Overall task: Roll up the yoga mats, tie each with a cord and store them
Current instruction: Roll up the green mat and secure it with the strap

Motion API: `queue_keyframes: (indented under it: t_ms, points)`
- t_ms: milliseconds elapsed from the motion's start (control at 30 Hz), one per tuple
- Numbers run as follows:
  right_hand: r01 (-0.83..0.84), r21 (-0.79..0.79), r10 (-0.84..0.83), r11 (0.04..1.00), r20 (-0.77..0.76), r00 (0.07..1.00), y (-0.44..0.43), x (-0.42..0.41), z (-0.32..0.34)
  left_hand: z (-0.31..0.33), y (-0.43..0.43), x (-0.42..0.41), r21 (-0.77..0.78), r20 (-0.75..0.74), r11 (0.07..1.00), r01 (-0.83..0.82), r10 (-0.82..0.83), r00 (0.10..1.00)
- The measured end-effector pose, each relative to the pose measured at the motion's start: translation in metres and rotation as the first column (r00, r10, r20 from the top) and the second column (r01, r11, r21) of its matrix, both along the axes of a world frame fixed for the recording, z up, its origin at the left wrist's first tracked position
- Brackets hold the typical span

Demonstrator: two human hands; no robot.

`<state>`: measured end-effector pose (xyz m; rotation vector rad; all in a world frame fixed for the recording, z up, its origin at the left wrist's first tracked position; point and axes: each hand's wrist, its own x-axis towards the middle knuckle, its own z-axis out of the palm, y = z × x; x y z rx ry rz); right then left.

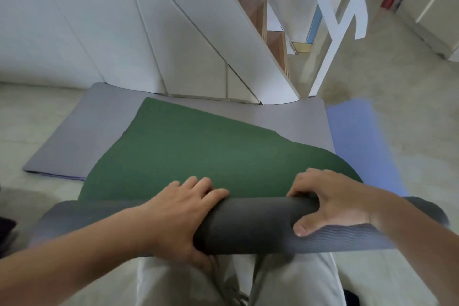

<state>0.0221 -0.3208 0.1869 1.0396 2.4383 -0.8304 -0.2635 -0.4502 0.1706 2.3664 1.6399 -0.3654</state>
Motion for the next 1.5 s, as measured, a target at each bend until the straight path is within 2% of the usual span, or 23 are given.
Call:
queue_keyframes:
  t_ms: [33,100,167,200,233,300,400,533,600,667,733,800,867,900,967,1067,1133,1200,1267,1300,1367,1433,1500]
  points:
    - [-0.001,-0.006,0.001,1.0,-0.005,1.0,0.002,0.0,0.0,-0.007,-0.007,0.005,0.142,-0.06,0.989,0.028,-0.02,0.998]
    - [0.036,-0.021,-0.036,0.999,0.02,0.999,0.001,0.001,0.006,-0.015,-0.011,0.011,0.26,-0.058,0.966,0.013,0.002,0.998]
    - [0.037,0.109,-0.043,0.993,0.052,0.998,-0.006,0.003,0.009,-0.008,0.0,0.009,0.144,-0.012,0.989,-0.038,0.04,0.999]
    - [0.013,0.289,-0.022,0.957,0.028,0.999,-0.013,0.003,0.01,0.0,0.01,0.006,0.029,0.015,0.997,-0.074,0.074,0.997]
    - [-0.002,0.5,0.032,0.866,-0.051,0.998,-0.02,0.004,0.008,0.008,0.02,0.003,-0.082,0.052,0.991,-0.108,0.113,0.992]
    - [-0.016,0.699,0.165,0.715,-0.146,0.976,-0.04,0.004,-0.002,0.017,0.041,-0.004,-0.284,0.151,0.941,-0.186,0.235,0.96]
    - [-0.091,0.762,0.19,0.641,-0.043,0.981,-0.055,0.001,-0.03,0.014,0.06,-0.012,-0.49,0.29,0.847,-0.206,0.382,0.878]
    - [-0.025,0.776,0.167,0.63,-0.104,0.98,-0.039,0.0,-0.029,0.017,0.06,-0.009,-0.491,0.361,0.849,-0.196,0.403,0.841]
    - [-0.031,0.754,0.188,0.656,-0.124,0.974,-0.034,0.004,-0.019,0.025,0.047,-0.003,-0.373,0.33,0.91,-0.18,0.312,0.891]
    - [-0.071,0.682,0.204,0.728,-0.117,0.972,-0.034,0.009,-0.004,0.035,0.025,0.005,-0.134,0.184,0.985,-0.108,0.132,0.974]
    - [-0.099,0.497,0.161,0.862,-0.084,0.983,-0.032,0.009,0.015,0.037,-0.001,0.013,0.117,-0.04,0.993,0.016,-0.011,0.999]
    - [-0.092,0.225,0.102,0.97,-0.036,0.994,-0.027,0.006,0.031,0.031,-0.02,0.02,0.271,-0.16,0.96,0.066,-0.023,0.987]
    - [-0.092,0.057,0.093,0.994,-0.009,0.996,-0.024,-0.001,0.039,0.021,-0.03,0.02,0.252,-0.146,0.968,0.001,0.037,0.989]
    - [-0.12,0.069,0.12,0.99,0.018,0.993,-0.026,-0.004,0.039,0.018,-0.03,0.019,0.187,-0.11,0.981,-0.046,0.067,0.992]
    - [-0.201,0.251,0.186,0.947,0.082,0.979,-0.035,-0.009,0.03,0.017,-0.02,0.012,0.033,-0.032,0.993,-0.113,0.114,0.993]
    - [-0.236,0.587,0.256,0.775,0.05,0.965,-0.052,-0.011,0.004,0.031,0.009,-0.002,-0.231,0.112,0.955,-0.187,0.217,0.97]
    - [-0.196,0.668,0.294,0.718,-0.036,0.955,-0.051,-0.011,-0.011,0.034,0.022,-0.006,-0.377,0.17,0.904,-0.204,0.283,0.944]
    - [-0.17,0.622,0.275,0.765,-0.076,0.959,-0.046,-0.013,-0.003,0.036,0.027,-0.005,-0.429,0.197,0.882,-0.194,0.302,0.933]
    - [-0.168,0.471,0.214,0.866,-0.046,0.976,-0.039,-0.011,0.016,0.045,0.021,0.0,-0.393,0.222,0.904,-0.166,0.269,0.937]
    - [-0.155,0.361,0.183,0.92,-0.047,0.982,-0.035,-0.009,0.024,0.049,0.014,0.004,-0.321,0.187,0.937,-0.137,0.204,0.961]
    - [-0.109,0.108,0.117,0.988,-0.067,0.991,-0.025,-0.008,0.035,0.053,-0.006,0.013,-0.083,0.011,0.996,-0.045,0.046,0.999]
    - [-0.071,-0.104,0.063,0.992,-0.076,0.995,-0.018,-0.011,0.039,0.044,-0.027,0.026,0.092,-0.133,0.996,0.012,0.001,0.991]
    - [-0.1,-0.136,0.099,0.986,-0.014,0.995,-0.018,-0.017,0.039,0.026,-0.035,0.031,0.123,-0.14,0.992,-0.019,0.036,0.99]
